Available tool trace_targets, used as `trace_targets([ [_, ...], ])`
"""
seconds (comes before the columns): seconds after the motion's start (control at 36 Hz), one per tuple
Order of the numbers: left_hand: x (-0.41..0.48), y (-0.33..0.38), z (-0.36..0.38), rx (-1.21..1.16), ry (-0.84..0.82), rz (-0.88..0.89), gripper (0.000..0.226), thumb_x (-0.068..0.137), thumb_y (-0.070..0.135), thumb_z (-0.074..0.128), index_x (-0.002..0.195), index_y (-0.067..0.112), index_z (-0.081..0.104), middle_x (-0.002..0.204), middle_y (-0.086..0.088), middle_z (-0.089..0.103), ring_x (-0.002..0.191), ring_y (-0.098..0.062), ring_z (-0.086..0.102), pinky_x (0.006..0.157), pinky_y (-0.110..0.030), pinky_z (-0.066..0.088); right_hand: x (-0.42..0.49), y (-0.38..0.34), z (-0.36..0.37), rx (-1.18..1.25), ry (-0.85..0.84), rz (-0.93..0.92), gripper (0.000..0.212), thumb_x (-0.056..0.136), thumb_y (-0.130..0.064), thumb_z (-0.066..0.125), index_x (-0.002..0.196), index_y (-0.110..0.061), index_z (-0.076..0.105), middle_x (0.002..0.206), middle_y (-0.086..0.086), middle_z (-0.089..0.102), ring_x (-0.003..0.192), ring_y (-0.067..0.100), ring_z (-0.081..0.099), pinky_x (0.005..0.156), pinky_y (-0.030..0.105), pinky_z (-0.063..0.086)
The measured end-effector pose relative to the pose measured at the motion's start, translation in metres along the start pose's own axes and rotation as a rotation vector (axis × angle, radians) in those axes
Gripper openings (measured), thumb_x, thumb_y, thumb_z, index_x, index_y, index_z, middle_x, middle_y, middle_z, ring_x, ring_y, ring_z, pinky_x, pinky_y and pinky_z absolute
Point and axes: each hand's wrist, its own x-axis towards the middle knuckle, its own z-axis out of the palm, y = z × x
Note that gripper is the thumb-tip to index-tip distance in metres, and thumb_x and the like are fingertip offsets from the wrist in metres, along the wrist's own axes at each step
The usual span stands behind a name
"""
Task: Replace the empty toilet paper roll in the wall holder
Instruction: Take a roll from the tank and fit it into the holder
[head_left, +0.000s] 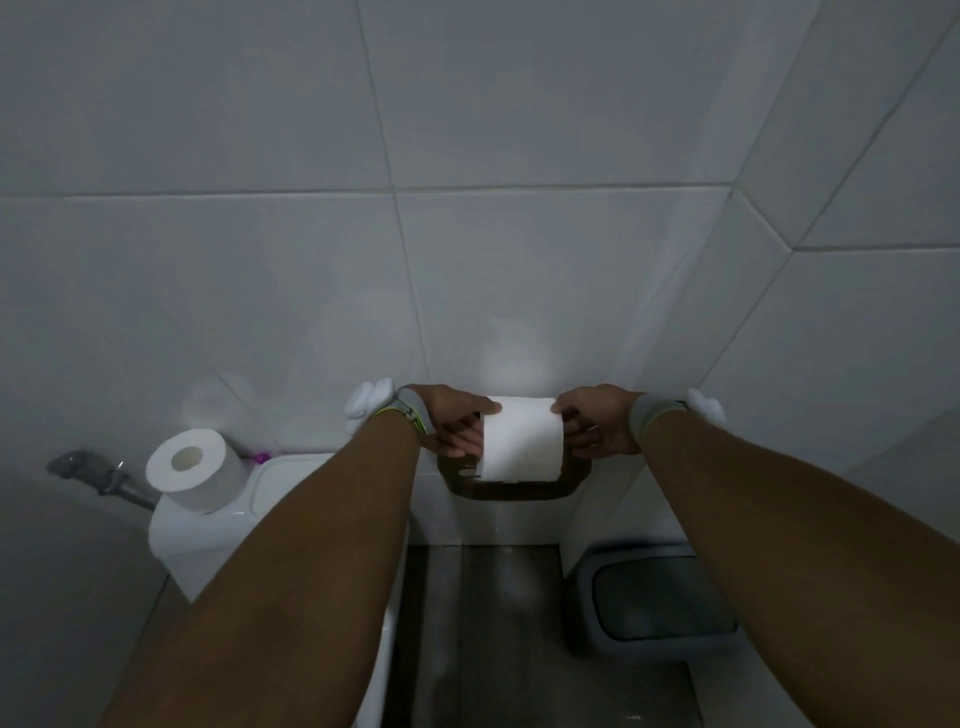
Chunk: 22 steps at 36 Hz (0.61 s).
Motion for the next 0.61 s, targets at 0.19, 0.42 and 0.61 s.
trace_targets([
  [0.19, 0.014, -0.009, -0.001, 0.027, 0.006, -0.033, 0.032, 0.093, 0.039, 0.057, 0.089, 0.007, 0.060, 0.087, -0.007, 0.066, 0.078, -0.016, 0.063, 0.073, -0.025, 0.050, 0.016, 0.007, 0.008, 0.024, 0.003, 0.029, 0.008, 0.089, -0.018, 0.057, 0.090, -0.010, 0.058, 0.086, 0.008, 0.062, 0.076, 0.023, 0.060, 0.091, 0.038, 0.050],
  [0.42, 0.026, -0.015, 0.001, 0.030, 0.004, -0.064, 0.029, 0.098, 0.030, 0.051, 0.085, 0.005, 0.058, 0.084, -0.010, 0.062, 0.075, -0.019, 0.060, 0.073, -0.027, 0.050, 0.022, 0.009, 0.018, 0.008, -0.027, 0.051, 0.011, 0.092, -0.013, 0.054, 0.099, -0.005, 0.055, 0.084, 0.010, 0.060, 0.074, 0.022, 0.058, 0.096, 0.038, 0.049],
  [0.61, 0.036, -0.025, 0.008, 0.006, 0.004, -0.071, 0.026, 0.100, 0.022, 0.046, 0.082, 0.004, 0.054, 0.081, -0.011, 0.059, 0.072, -0.021, 0.058, 0.090, -0.034, 0.046, 0.035, 0.019, 0.024, 0.014, -0.033, 0.080, 0.026, 0.091, -0.010, 0.057, 0.116, -0.004, 0.055, 0.087, 0.009, 0.061, 0.076, 0.021, 0.059, 0.091, 0.038, 0.052],
])
